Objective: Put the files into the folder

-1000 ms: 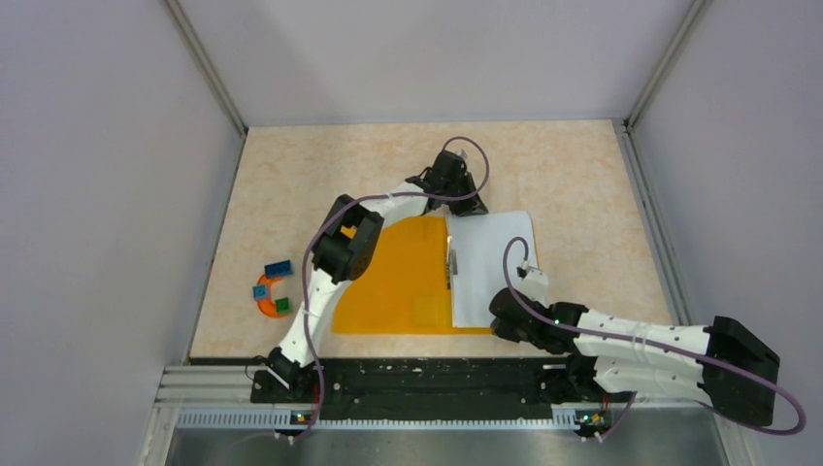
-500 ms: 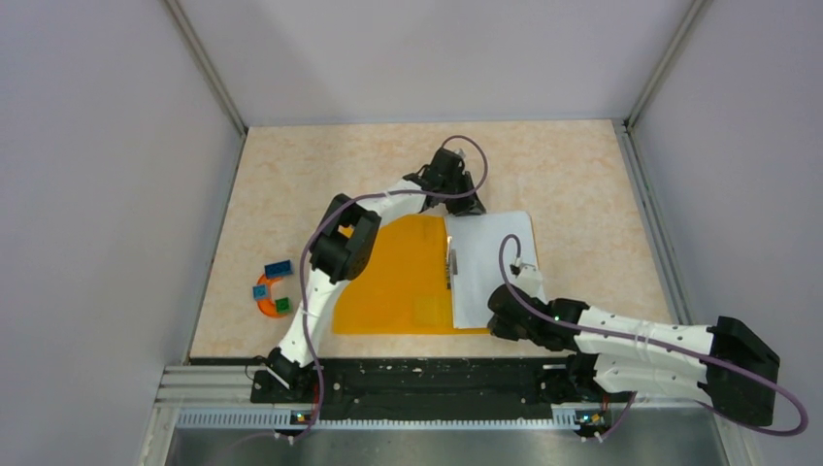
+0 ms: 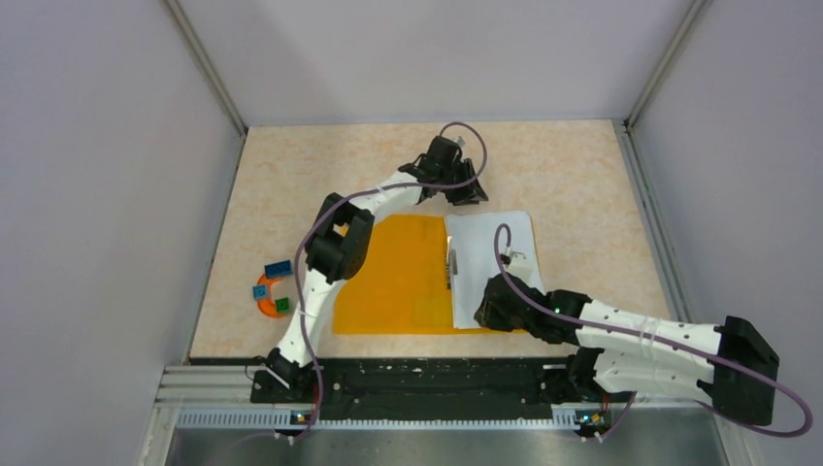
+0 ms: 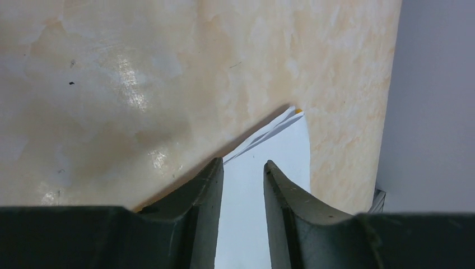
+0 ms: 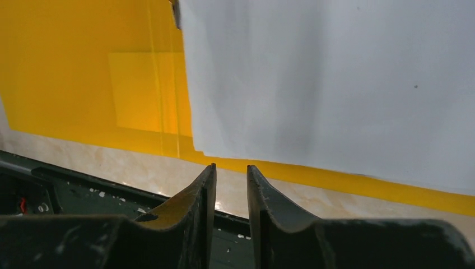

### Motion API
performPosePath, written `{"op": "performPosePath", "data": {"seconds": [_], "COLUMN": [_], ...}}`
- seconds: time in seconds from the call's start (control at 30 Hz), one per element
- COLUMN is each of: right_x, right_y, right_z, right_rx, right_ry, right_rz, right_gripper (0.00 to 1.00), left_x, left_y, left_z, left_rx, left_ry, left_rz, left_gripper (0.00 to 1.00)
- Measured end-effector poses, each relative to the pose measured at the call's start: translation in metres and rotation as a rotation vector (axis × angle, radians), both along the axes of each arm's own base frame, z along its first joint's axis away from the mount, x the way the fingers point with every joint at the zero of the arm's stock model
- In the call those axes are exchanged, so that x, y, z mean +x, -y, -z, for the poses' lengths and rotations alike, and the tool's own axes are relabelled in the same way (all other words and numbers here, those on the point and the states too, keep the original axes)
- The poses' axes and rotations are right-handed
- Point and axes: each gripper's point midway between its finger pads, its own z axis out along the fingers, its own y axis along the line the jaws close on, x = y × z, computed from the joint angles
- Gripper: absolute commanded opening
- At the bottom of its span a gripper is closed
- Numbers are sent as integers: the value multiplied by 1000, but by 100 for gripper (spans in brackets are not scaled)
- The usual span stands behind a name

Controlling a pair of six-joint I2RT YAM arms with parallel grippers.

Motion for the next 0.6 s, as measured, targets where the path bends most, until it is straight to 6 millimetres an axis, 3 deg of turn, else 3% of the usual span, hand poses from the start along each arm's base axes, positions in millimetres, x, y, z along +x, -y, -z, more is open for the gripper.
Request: {"op": "performPosePath", "data": {"seconds": [0.13, 0.23, 0.43, 0.53, 0.6], "right_x": [16, 38, 74, 92, 103], "right_y": [-9, -6, 10, 1, -11], "right_z": [-25, -35, -27, -27, -28], "right_rx": [1, -2, -59, -85, -89], "right_ry": [58, 85, 82, 86, 96], "right_rz": [-13, 9, 15, -23, -56], "right_gripper": [33, 36, 38, 39, 38], "left_x": [0, -3, -20, -38, -52], "left_y": [-5, -20, -83, -124, -151], "left_z": [-21, -47, -96, -103, -96], "left_rx": [-12, -22, 3, 55, 113], "left_ry": [19, 41, 82, 83, 63], "left_rz": [-3, -23, -134, -208, -258], "left_gripper": [42, 41, 27, 13, 5]}}
